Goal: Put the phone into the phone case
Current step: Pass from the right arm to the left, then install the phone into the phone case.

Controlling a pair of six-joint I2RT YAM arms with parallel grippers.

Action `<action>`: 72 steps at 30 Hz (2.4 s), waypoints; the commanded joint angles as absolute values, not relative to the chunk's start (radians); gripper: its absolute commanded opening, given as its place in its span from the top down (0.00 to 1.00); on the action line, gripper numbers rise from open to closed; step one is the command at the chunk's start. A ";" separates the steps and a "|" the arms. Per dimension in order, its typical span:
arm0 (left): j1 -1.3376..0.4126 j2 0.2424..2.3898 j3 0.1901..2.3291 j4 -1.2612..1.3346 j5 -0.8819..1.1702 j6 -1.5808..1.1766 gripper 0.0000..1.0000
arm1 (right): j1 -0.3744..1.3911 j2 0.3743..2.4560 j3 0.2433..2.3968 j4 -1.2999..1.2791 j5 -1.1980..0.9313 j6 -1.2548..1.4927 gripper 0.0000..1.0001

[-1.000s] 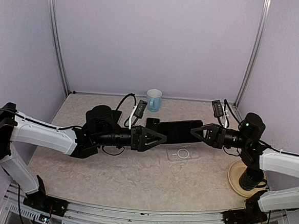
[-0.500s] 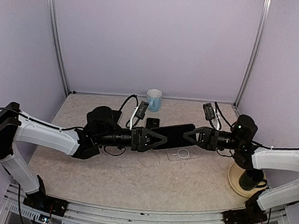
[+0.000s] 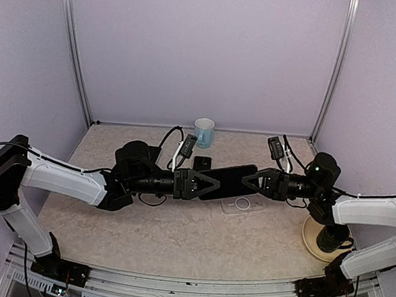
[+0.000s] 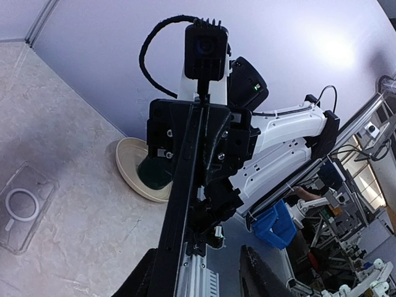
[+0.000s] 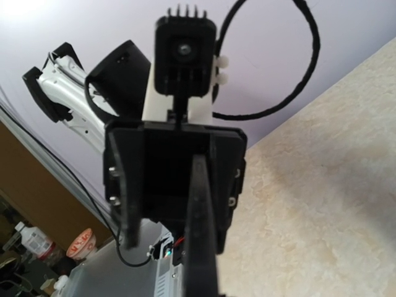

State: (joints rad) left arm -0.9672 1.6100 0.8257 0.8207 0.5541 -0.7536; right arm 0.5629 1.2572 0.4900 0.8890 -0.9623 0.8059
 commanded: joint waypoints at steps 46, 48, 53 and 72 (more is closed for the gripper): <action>-0.942 1.669 0.962 0.592 0.479 -0.777 1.00 | 0.416 1.135 0.631 0.097 -0.542 0.452 0.03; -0.938 1.700 0.993 0.555 0.482 -0.796 1.00 | 0.404 1.154 0.627 0.091 -0.530 0.465 0.03; -0.933 1.760 1.060 0.506 0.487 -0.830 1.00 | 0.378 1.182 0.623 0.078 -0.491 0.488 0.01; -0.908 1.998 1.326 0.259 0.472 -0.994 1.00 | 0.295 1.216 0.581 0.101 -0.474 0.510 0.01</action>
State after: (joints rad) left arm -0.9108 1.9690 1.2537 0.2676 0.4591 -0.9405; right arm 0.3092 1.1881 0.5957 0.0944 -0.4839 0.4969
